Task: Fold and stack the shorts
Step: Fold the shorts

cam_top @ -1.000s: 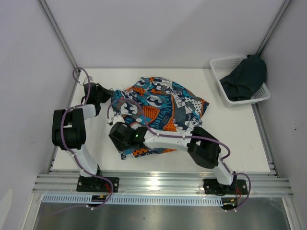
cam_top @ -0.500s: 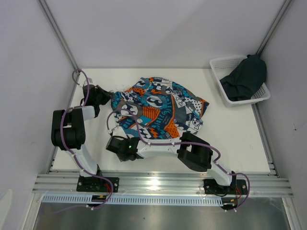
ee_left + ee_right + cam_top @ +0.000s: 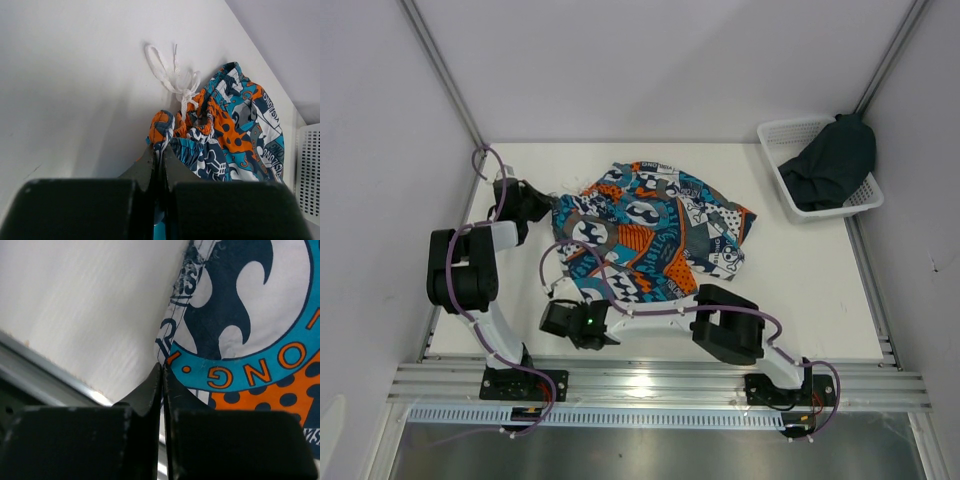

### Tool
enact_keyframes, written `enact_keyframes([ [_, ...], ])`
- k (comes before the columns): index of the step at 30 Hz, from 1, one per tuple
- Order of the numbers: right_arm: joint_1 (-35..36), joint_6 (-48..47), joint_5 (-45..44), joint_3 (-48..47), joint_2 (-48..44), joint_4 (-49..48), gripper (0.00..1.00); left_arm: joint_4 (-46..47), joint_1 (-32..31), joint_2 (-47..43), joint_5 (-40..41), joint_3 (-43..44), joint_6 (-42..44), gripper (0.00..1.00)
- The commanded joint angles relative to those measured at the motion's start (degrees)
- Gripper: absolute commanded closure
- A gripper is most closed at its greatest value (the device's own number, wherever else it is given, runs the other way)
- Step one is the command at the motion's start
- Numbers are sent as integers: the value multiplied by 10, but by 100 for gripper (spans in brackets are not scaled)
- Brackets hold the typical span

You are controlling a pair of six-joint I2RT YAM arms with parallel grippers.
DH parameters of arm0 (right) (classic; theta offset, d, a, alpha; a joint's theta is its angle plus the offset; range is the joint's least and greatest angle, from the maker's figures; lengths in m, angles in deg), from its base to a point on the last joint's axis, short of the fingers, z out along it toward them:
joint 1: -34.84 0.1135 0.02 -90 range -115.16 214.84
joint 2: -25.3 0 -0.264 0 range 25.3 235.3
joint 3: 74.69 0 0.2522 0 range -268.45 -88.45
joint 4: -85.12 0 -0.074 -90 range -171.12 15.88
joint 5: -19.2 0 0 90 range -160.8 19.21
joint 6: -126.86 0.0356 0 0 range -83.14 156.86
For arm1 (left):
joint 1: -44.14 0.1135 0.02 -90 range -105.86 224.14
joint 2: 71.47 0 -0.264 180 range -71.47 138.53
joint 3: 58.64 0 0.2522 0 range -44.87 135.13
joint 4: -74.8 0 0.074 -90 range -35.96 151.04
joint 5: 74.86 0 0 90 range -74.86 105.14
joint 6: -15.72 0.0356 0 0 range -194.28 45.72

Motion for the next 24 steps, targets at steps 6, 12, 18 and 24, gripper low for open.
enact_keyframes([
  [6,18,-13,74,132,-185,-26,100,-70,18,1,-15,46,19,98],
  [12,43,-9,134,191,-243,-46,100,-143,23,6,-18,68,49,77],
  [18,64,-19,158,198,-234,-58,100,-157,25,-2,-26,64,56,31],
  [24,67,-11,162,211,-217,-84,100,-178,41,-14,-38,50,68,25],
])
